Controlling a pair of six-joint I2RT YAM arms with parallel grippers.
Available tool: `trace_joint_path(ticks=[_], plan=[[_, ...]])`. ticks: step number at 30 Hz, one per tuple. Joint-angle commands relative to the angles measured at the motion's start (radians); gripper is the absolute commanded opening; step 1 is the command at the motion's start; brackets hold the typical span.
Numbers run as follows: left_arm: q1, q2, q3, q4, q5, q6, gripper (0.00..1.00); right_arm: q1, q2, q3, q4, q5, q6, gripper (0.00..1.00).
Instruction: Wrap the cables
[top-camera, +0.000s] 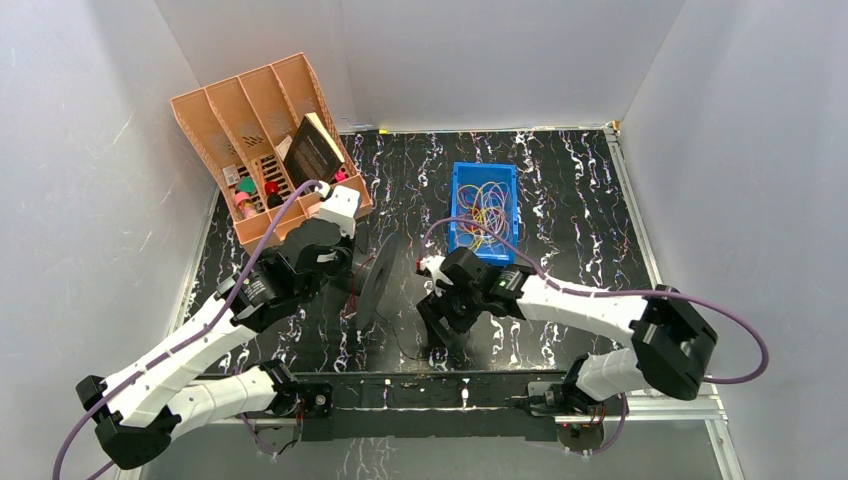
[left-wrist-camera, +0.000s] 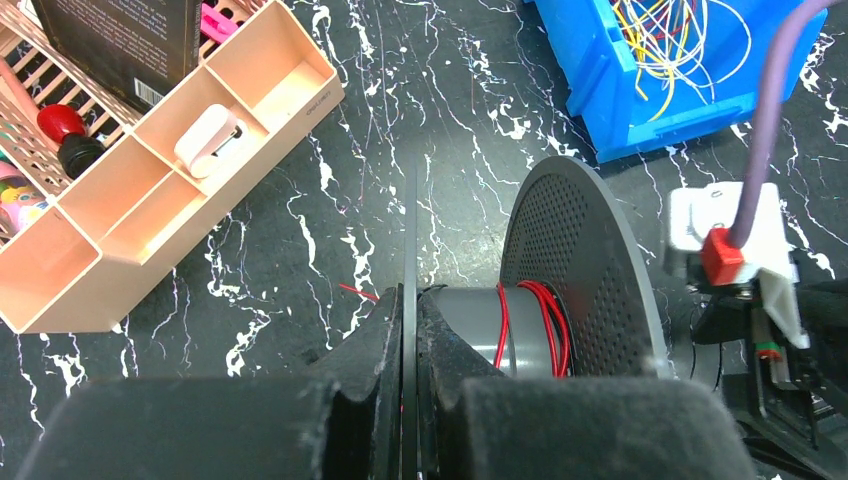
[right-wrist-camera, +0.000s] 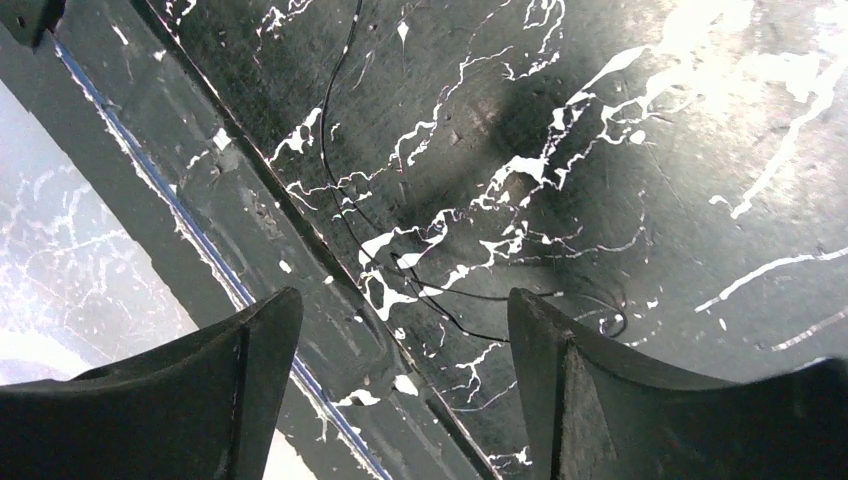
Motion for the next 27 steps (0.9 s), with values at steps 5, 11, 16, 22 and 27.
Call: trace_joint_path(ticks=[5, 11, 16, 22, 27], plan=[[0.003, -0.019, 0.04, 0.018, -0.009, -0.01, 0.0, -0.034, 0.133, -0.001, 0.078, -0.196, -0.111, 0.86], [0.003, -0.018, 0.043, 0.012, -0.015, -0.008, 0.0, -0.032, 0.17, -0.026, 0.084, -0.26, -0.087, 0.87], [0.003, -0.013, 0.043, 0.013, -0.015, -0.007, 0.0, -0.024, 0.16, -0.058, 0.09, -0.258, -0.05, 0.83], [0.004, -0.015, 0.04, 0.012, -0.027, -0.01, 0.0, 0.01, 0.14, -0.089, 0.094, -0.223, -0.006, 0.75], [0.004, -0.016, 0.04, 0.01, -0.032, -0.014, 0.0, 0.047, 0.137, -0.098, 0.093, -0.186, 0.028, 0.71]])
